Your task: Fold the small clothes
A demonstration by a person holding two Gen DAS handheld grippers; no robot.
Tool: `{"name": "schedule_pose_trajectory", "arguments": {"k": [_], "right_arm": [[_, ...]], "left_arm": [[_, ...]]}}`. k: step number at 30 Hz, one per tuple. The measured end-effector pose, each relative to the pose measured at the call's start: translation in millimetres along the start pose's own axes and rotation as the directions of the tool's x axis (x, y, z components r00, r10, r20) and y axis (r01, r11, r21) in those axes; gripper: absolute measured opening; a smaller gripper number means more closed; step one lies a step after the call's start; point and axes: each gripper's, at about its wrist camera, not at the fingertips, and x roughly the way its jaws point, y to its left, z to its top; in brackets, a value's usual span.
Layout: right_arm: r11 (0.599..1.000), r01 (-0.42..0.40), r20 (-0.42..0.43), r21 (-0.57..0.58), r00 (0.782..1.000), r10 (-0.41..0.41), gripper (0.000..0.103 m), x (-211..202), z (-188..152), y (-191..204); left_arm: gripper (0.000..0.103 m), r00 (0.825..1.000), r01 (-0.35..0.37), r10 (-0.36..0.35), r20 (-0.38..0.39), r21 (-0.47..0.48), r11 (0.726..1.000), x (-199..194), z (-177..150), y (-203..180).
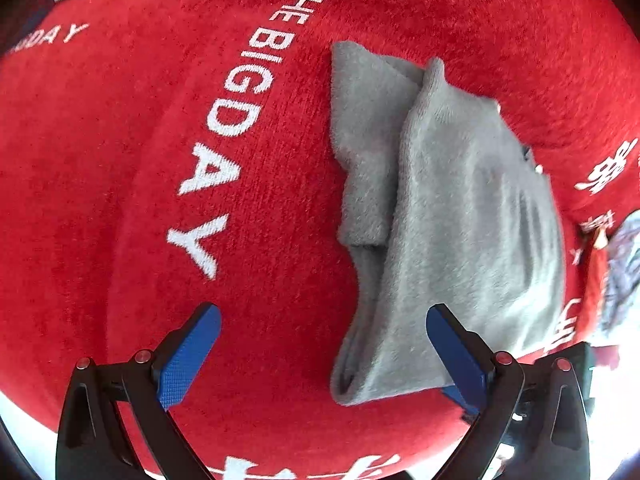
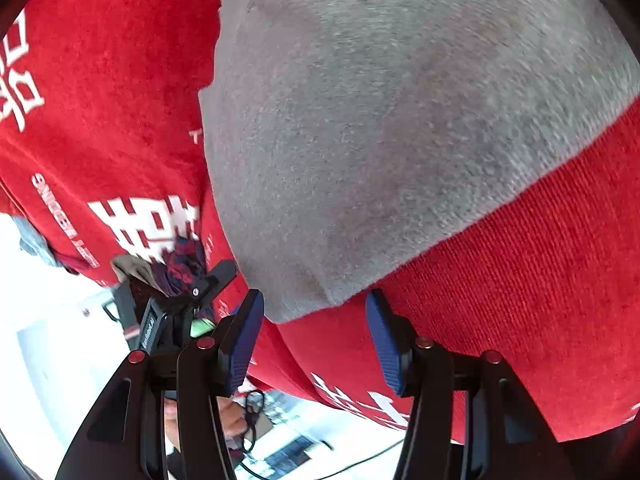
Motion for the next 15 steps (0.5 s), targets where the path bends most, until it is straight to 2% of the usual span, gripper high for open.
{"name": "schedule_pose_trajectory", "arguments": {"k": [5, 9, 10, 11, 13, 15], "right_arm": [[0.997, -0.073, 0.046, 0.03, 0.996, 0.072, 0.057, 10.3, 6.7, 1.8], [0.983, -0.164, 0.086, 0.085, 0.984, 0.156, 0.057, 21.6, 13.9, 3.8], [0.977, -0.19, 0.089, 0.101, 0.979, 0.181, 0.051, 24.2, 15.4, 4.2], [0.967, -0.225, 0.089, 0.122, 0.973, 0.215, 0.029, 26.5, 17.7, 4.2], [0.949, -0.285, 0.101, 0.139, 0.957, 0.272, 0.009, 24.8, 21.4, 7.7], [0.934, -0.337, 0.104, 0.118, 0.94, 0.326, 0.009, 17.1, 24.7, 16.1]], "left_arm": [[0.103, 0.995, 0.1, -0.1, 0.004, -0.027, 0.995, -4.5, 7.8, 5.7], [0.103, 0.979, 0.201, -0.202, -0.029, -0.034, 0.979, 0.1, 18.6, 8.5], [0.103, 0.972, 0.231, -0.233, -0.041, -0.04, 0.972, 1.4, 22.6, 11.4], [0.103, 0.967, 0.248, -0.25, -0.047, -0.046, 0.968, 1.2, 24.0, 12.3], [0.103, 0.956, 0.286, -0.289, -0.058, -0.063, 0.956, 4.1, 30.2, 14.8], [0.103, 0.935, 0.344, -0.349, -0.065, -0.081, 0.935, 6.9, 36.1, 12.3]]}}
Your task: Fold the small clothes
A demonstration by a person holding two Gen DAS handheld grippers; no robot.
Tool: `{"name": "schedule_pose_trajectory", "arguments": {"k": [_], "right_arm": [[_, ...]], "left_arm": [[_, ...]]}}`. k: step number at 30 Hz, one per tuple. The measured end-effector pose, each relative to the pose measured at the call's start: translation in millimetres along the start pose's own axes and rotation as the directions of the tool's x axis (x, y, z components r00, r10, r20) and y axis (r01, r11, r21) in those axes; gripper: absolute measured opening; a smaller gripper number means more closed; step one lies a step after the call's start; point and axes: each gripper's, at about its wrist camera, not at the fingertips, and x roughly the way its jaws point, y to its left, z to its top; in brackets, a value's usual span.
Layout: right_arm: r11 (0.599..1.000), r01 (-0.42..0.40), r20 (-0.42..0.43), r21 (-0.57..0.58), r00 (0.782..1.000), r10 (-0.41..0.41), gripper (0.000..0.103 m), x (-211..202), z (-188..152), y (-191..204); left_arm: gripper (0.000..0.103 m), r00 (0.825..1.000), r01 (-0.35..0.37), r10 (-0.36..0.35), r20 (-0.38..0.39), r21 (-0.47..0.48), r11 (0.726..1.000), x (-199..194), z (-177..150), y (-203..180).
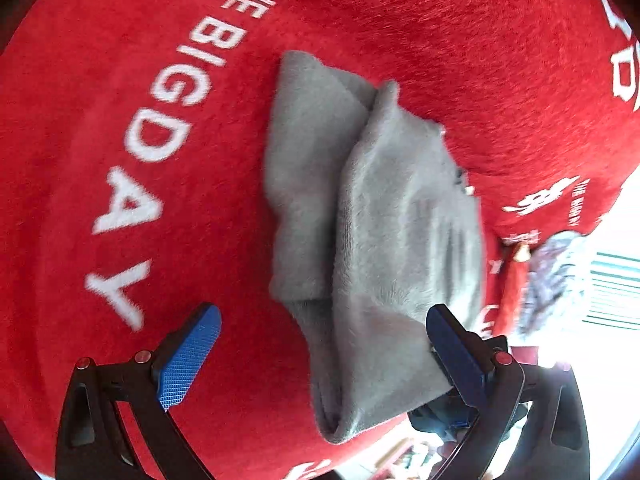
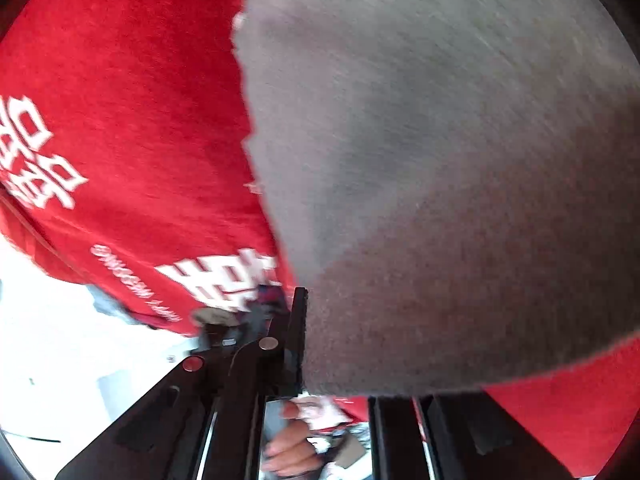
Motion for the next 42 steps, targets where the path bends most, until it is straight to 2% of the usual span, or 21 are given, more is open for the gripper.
{"name": "schedule_pose_trajectory", "arguments": {"k": [2, 5, 8, 11, 13, 17, 19, 21, 24, 25, 26, 27, 30, 31, 33, 34, 35, 37, 39, 41, 42], "right_arm": [[0.998, -0.023, -0.019, -0.056, 1.0, 0.022, 0.009, -3.9, 0.7, 17.7], [0.993, -0.035, -0.042, -0.113, 0.999, 0.03, 0.009, -4.5, 0.4, 38.6], [0.987, -0.029, -0.057, -0.159, 0.998, 0.02, 0.009, -7.4, 2.9, 52.2], [0.98, -0.005, -0.074, -0.198, 0.997, -0.01, 0.009, -9.3, 4.0, 57.8], [0.979, 0.009, -0.085, -0.205, 0.996, -0.027, 0.009, -8.3, 2.3, 56.8], [0.976, 0.044, -0.103, -0.213, 0.992, -0.068, 0.009, -8.7, -3.7, 50.8], [0.966, 0.099, -0.125, -0.239, 0.983, -0.132, 0.009, -8.7, -8.0, 50.2], [0.95, 0.168, -0.154, -0.262, 0.965, -0.213, 0.013, -9.6, -11.3, 49.5], [0.893, 0.3, -0.2, -0.335, 0.904, -0.379, 0.017, -14.4, -14.1, 52.9], [0.864, 0.335, -0.206, -0.376, 0.879, -0.43, 0.034, -17.8, -14.0, 57.1], [0.839, 0.356, -0.196, -0.411, 0.865, -0.462, 0.062, -23.0, -13.0, 62.6], [0.821, 0.359, -0.174, -0.443, 0.864, -0.472, 0.07, -31.1, -10.6, 70.3], [0.774, 0.393, -0.068, -0.497, 0.871, -0.486, 0.071, -56.1, 7.0, 94.3], [0.749, 0.429, -0.011, -0.505, 0.864, -0.503, 0.068, -62.5, 15.9, 102.7], [0.708, 0.49, 0.08, -0.509, 0.846, -0.527, 0.047, -70.5, 35.0, 113.0], [0.688, 0.518, 0.116, -0.508, 0.833, -0.542, 0.022, -71.5, 44.2, 115.6], [0.669, 0.541, 0.141, -0.51, 0.82, -0.555, 0.008, -70.7, 52.5, 116.1], [0.597, 0.603, 0.19, -0.529, 0.77, -0.609, 0.008, -62.6, 67.1, 113.4], [0.534, 0.64, 0.17, -0.553, 0.714, -0.68, 0.008, -45.5, 78.5, 99.0], [0.564, 0.612, 0.167, -0.554, 0.746, -0.645, 0.004, -45.4, 83.6, 93.9], [0.573, 0.605, 0.161, -0.553, 0.752, -0.639, 0.004, -46.1, 84.7, 93.9]], "left_arm": [[0.103, 0.994, 0.104, -0.104, -0.019, -0.021, 0.994, 1.9, 7.1, 2.1], [0.103, 0.97, 0.237, -0.24, -0.035, -0.074, 0.969, 12.7, 19.5, 3.0], [0.103, 0.964, 0.26, -0.263, -0.038, -0.078, 0.963, 23.3, 29.1, -3.7], [0.103, 0.965, 0.253, -0.254, -0.06, -0.028, 0.967, 33.2, 34.4, -23.9], [0.103, 0.971, 0.232, -0.229, -0.073, 0.027, 0.972, 37.6, 35.8, -41.0], [0.102, 0.996, 0.073, -0.064, -0.059, 0.172, 0.982, 47.5, 32.2, -72.3], [0.088, 0.998, -0.014, 0.026, -0.05, 0.219, 0.976, 54.9, 29.2, -80.0], [0.071, 0.993, -0.089, 0.104, -0.048, 0.246, 0.965, 63.3, 28.2, -83.8], [0.061, 0.985, -0.157, 0.172, -0.029, 0.282, 0.946, 65.6, 24.5, -81.7], [0.061, 0.983, -0.166, 0.181, -0.023, 0.289, 0.943, 65.2, 23.4, -82.1], [0.061, 0.982, -0.176, 0.189, -0.017, 0.289, 0.941, 63.9, 22.7, -82.0], [0.061, 0.979, -0.189, 0.201, -0.014, 0.291, 0.938, 64.0, 21.9, -82.4], [0.061, 0.968, -0.237, 0.25, -0.001, 0.309, 0.921, 70.5, 19.4, -90.1], [0.061, 0.963, -0.257, 0.27, 0.005, 0.32, 0.912, 70.6, 18.0, -91.5], [0.057, 0.951, -0.298, 0.309, 0.021, 0.338, 0.893, 74.7, 15.5, -98.3], [0.051, 0.941, -0.327, 0.335, 0.038, 0.348, 0.879, 75.3, 13.9, -100.9], [0.04, 0.929, -0.36, 0.366, 0.056, 0.359, 0.861, 75.5, 12.8, -102.6], [0.033, 0.933, -0.356, 0.354, 0.07, 0.347, 0.868, 71.2, 12.9, -101.5], [0.028, 0.938, -0.346, 0.338, 0.082, 0.33, 0.878, 66.9, 12.9, -99.9], [0.026, 0.94, -0.341, 0.322, 0.112, 0.331, 0.88, 61.1, 9.9, -103.8], [0.025, 0.945, -0.328, 0.302, 0.127, 0.332, 0.884, 56.6, 7.8, -106.7]]}}
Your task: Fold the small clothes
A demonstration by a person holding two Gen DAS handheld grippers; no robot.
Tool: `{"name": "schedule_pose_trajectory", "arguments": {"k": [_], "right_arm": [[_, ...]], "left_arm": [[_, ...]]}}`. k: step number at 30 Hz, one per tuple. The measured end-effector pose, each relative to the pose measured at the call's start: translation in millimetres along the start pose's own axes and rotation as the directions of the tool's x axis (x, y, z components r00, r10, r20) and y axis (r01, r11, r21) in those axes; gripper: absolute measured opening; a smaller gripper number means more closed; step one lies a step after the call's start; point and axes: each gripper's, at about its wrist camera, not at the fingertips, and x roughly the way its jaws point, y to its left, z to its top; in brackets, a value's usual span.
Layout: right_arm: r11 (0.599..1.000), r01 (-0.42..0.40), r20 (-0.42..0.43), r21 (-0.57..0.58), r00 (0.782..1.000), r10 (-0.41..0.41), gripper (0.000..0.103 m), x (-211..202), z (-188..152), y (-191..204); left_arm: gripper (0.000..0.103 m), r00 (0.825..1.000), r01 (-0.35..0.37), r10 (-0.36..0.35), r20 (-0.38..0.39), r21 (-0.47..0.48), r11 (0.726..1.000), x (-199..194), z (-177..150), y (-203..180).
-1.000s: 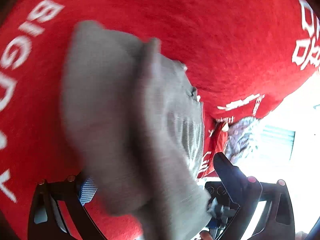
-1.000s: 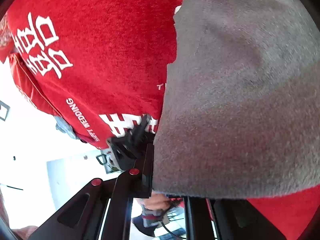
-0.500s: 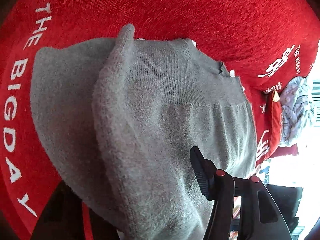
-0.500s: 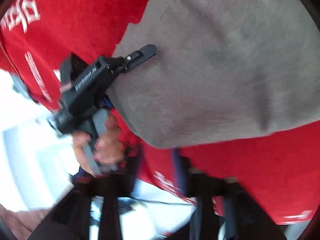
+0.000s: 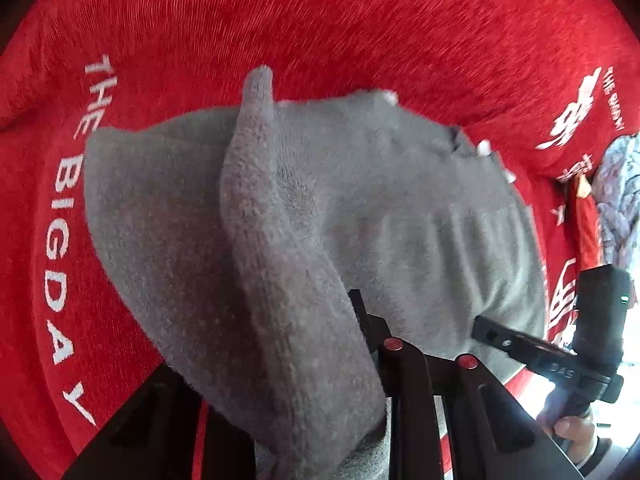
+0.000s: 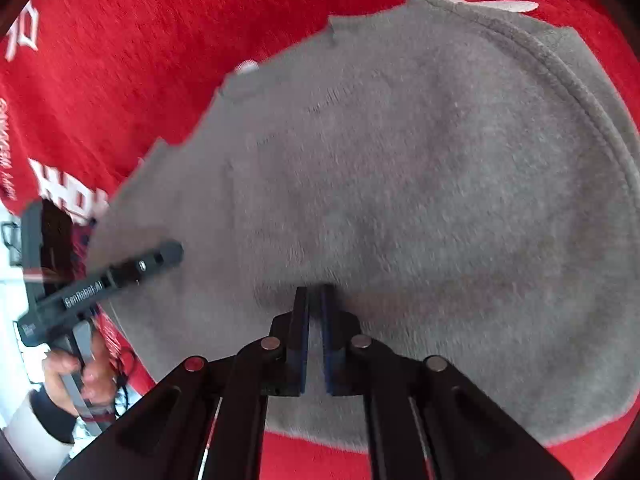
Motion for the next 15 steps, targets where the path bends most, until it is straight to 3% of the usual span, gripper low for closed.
{"name": "schedule_pose_trajectory", "arguments": {"k": [2, 8, 11, 15], "right_arm": [[1.0, -0.028, 0.006, 0.01, 1.0, 0.028, 0.004, -3.3, -2.3, -6.9], [0.986, -0.141, -0.009, 0.085, 0.99, 0.142, 0.004, -11.1, -0.6, -36.5], [0.981, -0.169, -0.023, 0.099, 0.985, 0.172, 0.004, -20.2, -9.9, -36.6], [0.969, -0.202, 0.029, 0.14, 0.979, 0.2, 0.004, -58.8, -14.2, -65.5]], "left_arm": [[0.025, 0.998, 0.038, -0.038, 0.046, 0.006, 0.999, -11.7, 0.4, -9.4], [0.025, 0.988, 0.039, -0.051, 0.144, 0.086, 0.996, -48.0, 18.2, -69.7], [0.025, 0.987, 0.008, -0.035, 0.158, 0.173, 0.985, -54.2, 28.9, -117.8], [0.025, 0.992, -0.051, 0.013, 0.124, 0.306, 0.951, -37.1, 33.3, -194.2]]}}
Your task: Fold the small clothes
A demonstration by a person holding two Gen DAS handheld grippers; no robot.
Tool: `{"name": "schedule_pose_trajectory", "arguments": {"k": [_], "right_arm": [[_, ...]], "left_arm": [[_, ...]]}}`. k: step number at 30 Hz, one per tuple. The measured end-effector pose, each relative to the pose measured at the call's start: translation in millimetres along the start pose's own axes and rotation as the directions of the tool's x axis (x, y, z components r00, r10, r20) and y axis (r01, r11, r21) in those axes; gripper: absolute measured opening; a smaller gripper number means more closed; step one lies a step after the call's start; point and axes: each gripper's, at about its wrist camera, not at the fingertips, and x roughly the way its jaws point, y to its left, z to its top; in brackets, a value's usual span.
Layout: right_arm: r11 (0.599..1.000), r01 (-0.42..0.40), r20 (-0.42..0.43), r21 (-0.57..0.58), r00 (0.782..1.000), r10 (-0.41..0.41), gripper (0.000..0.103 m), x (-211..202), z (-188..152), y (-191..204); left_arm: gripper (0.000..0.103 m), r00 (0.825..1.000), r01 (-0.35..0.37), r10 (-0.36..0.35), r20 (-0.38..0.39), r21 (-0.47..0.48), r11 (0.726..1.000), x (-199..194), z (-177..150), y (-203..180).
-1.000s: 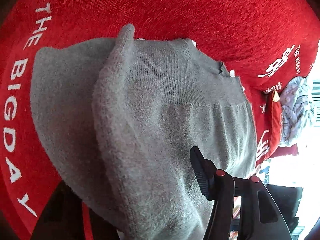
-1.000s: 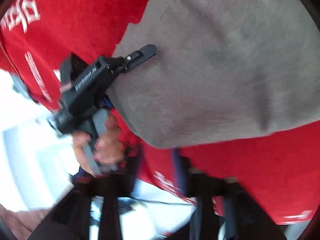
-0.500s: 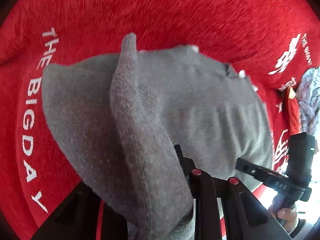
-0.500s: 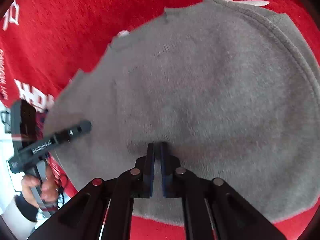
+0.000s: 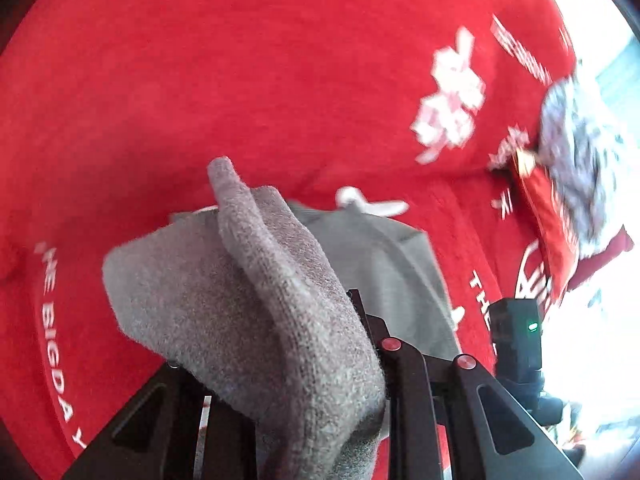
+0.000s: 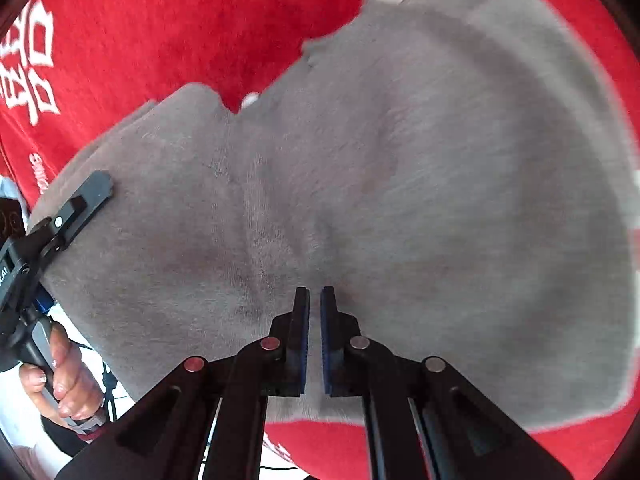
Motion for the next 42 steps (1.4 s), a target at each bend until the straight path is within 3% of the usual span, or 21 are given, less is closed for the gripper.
{"name": "schedule_pose_trajectory", "arguments": {"k": [2, 6, 10, 13, 14, 18, 22, 24, 25, 29, 33, 36, 37, 39, 40, 41, 42], "right_arm": [[0.999, -0.004, 0.028, 0.05, 1.0, 0.003, 0.011, -25.0, 0.7, -20.4], [0.989, -0.026, 0.045, 0.143, 0.999, 0.019, 0.011, -54.2, -1.5, -64.2], [0.967, -0.112, 0.04, 0.231, 0.994, 0.105, 0.011, -53.4, -3.8, -94.7], [0.954, -0.158, 0.046, 0.256, 0.987, 0.151, 0.01, -52.9, -6.4, -106.9], [0.952, -0.165, 0.047, 0.258, 0.986, 0.158, 0.01, -52.5, -6.4, -107.9], [0.942, -0.189, 0.038, 0.277, 0.982, 0.186, 0.01, -48.3, -1.6, -110.9], [0.927, -0.229, 0.043, 0.298, 0.973, 0.226, 0.01, -68.5, 5.2, -131.3], [0.916, -0.251, 0.052, 0.312, 0.967, 0.247, 0.011, -72.7, 6.3, -136.8], [0.91, -0.263, 0.06, 0.322, 0.964, 0.258, 0.011, -75.3, 7.1, -139.6], [0.881, -0.304, 0.113, 0.364, 0.953, 0.282, 0.011, -87.4, 10.9, -149.3], [0.849, -0.358, 0.174, 0.388, 0.933, 0.314, 0.011, -101.2, 9.9, -160.4], [0.821, -0.388, 0.21, 0.418, 0.921, 0.328, 0.011, -109.0, 11.7, -174.6], [0.806, -0.407, 0.226, 0.431, 0.913, 0.34, 0.014, -108.7, 12.4, -180.1], [0.778, -0.44, 0.261, 0.448, 0.897, 0.356, 0.037, -116.8, 14.3, -187.3], [0.761, -0.47, 0.286, 0.448, 0.881, 0.376, 0.057, -119.0, 10.4, -188.7], [0.743, -0.503, 0.313, 0.442, 0.863, 0.398, 0.068, -123.1, 11.0, -192.2], [0.736, -0.515, 0.324, 0.439, 0.855, 0.405, 0.07, -121.3, 14.8, -196.7]], "left_arm": [[0.025, 0.999, -0.023, 0.024, -0.021, 0.08, 0.997, 15.1, 7.3, -34.2], [0.025, 0.991, -0.048, 0.071, -0.111, 0.196, 0.98, 73.0, 10.2, -95.7], [0.029, 0.96, -0.147, 0.21, -0.184, 0.304, 0.941, 126.2, -5.9, -126.4], [0.05, 0.953, -0.178, 0.253, -0.17, 0.363, 0.915, 127.3, -12.1, -136.6], [0.054, 0.953, -0.171, 0.247, -0.174, 0.362, 0.916, 125.4, -12.5, -139.3], [0.054, 0.952, -0.191, 0.262, -0.16, 0.357, 0.914, 122.9, -7.4, -153.3], [0.056, 0.967, -0.185, 0.234, -0.098, 0.358, 0.915, 104.6, -3.5, -163.4], [0.099, 0.973, -0.192, 0.225, -0.057, 0.347, 0.918, 91.4, -0.8, -165.0], [0.101, 0.975, -0.195, 0.219, -0.033, 0.339, 0.92, 85.8, 0.3, -165.7], [0.101, 0.976, -0.209, 0.216, 0.004, 0.277, 0.938, 63.9, 3.9, -151.1], [0.101, 0.965, -0.252, 0.26, -0.027, 0.156, 0.955, 57.4, 1.6, -112.2], [0.101, 0.95, -0.302, 0.305, -0.071, 0.039, 0.952, 55.1, -7.6, -69.6], [0.101, 0.943, -0.324, 0.324, -0.082, 0.015, 0.946, 57.7, -10.7, -59.2], [0.101, 0.923, -0.376, 0.37, -0.109, -0.047, 0.925, 57.3, -20.3, -32.8], [0.101, 0.923, -0.374, 0.363, -0.128, -0.072, 0.925, 58.2, -24.7, -22.2], [0.101, 0.923, -0.372, 0.358, -0.142, -0.089, 0.924, 60.1, -27.5, -16.4], [0.101, 0.922, -0.372, 0.355, -0.152, -0.107, 0.922, 60.8, -31.4, -10.9]]}}
